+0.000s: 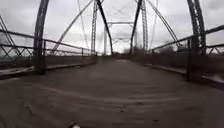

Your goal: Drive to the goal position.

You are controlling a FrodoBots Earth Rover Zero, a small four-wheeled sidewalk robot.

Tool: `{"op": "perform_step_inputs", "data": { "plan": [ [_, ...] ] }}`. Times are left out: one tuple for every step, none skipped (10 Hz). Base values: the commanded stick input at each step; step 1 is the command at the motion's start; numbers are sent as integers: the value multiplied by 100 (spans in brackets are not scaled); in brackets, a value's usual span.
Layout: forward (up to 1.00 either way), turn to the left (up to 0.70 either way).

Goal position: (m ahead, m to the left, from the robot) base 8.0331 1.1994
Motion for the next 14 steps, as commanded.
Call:
{"op": "perform_step_inputs", "data": {
  "plan": [
    [100,0],
    [100,0],
    [100,0],
    [100,0],
    [100,0],
    [100,0],
    [100,0],
    [100,0],
    [100,0],
    [100,0],
    [100,0],
    [100,-1],
    [100,-1],
    [100,-1]
  ]
}}
